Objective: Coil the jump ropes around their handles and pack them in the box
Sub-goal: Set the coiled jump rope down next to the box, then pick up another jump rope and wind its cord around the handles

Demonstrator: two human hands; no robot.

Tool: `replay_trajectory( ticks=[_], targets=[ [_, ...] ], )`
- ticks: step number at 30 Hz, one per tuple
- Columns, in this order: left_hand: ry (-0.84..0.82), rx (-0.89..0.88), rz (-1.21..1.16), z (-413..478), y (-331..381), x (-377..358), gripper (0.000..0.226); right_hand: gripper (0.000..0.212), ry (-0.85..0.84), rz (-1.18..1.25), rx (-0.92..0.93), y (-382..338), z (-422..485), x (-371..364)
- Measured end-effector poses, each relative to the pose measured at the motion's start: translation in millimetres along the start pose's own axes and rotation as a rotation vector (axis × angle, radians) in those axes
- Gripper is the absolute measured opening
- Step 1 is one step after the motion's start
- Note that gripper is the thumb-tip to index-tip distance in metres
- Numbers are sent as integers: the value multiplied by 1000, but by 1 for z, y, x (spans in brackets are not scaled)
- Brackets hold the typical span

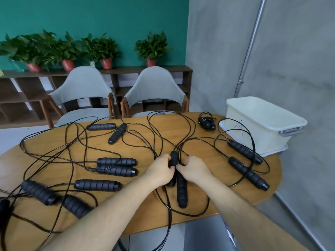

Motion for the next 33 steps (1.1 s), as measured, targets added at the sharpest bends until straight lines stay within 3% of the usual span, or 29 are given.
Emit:
replay_trajectory(
  ticks=[3, 6, 11, 14, 16, 20, 23, 27, 30, 33],
  targets=[
    [-16, 35, -14, 2, 2, -4, 53, 27, 27, 46, 27, 1, -2, 4],
    [-50, 130, -180, 4, -2, -6, 58, 24, 48, 144, 43, 1, -3, 6],
    [-83, 297, -839, 0, -7, 0, 30, 24, 166, 407, 57, -4, -8, 27],
    [-76, 330, -1174, -6, 0, 16, 34, 23, 195, 582, 87, -13, -12, 40],
    [-148, 283, -1207, -8, 9, 27, 42, 20, 159, 693, 129, -26, -13, 43],
    [-265, 192, -1145, -11, 21, 50, 30, 20, 105, 769, 228, -52, -17, 49],
    [-254, 143, -1012, -9, 20, 65, 52, 21, 66, 809, 311, -71, -19, 55],
    [-146, 147, -991, -8, 14, 95, 42, 24, 156, 636, 330, -72, -10, 52],
    [-136, 105, -1000, -6, 15, 119, 38, 48, 303, 237, 161, -45, 4, 49],
    [-134, 98, -943, -7, 14, 129, 36, 52, 141, 42, -30, -15, 14, 30]
  ],
)
Point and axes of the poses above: each hand's wrist, its own z-axis towards the middle knuckle, its own x-axis out of the back of the hand, y = z × x, the point moved 8 cm from there along z, towards the middle knuckle, and after that the axes turned 1 degree about z, right-handed, at the moved point
